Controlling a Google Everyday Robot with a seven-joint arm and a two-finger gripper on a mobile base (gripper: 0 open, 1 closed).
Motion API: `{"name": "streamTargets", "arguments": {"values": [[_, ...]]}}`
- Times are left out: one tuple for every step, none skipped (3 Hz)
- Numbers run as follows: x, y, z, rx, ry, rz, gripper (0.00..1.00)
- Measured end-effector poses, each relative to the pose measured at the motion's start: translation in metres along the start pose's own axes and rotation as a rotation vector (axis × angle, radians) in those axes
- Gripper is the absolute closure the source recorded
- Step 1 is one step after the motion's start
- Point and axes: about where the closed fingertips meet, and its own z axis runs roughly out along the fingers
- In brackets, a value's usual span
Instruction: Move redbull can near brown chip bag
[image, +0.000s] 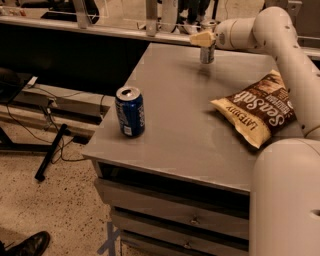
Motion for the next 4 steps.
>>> {"name": "streamTargets", "arguments": {"values": [[-0.011, -0.003, -0.043, -0.018, -0.001, 0.008, 1.0], [-0.004, -0.008, -0.093, -0.044, 0.015, 0.029, 1.0], [0.019, -0.019, -0.133, -0.061, 0.022, 0.062, 1.0], [0.044, -0.025, -0.152, -0.078, 0.004, 0.083, 1.0]]}}
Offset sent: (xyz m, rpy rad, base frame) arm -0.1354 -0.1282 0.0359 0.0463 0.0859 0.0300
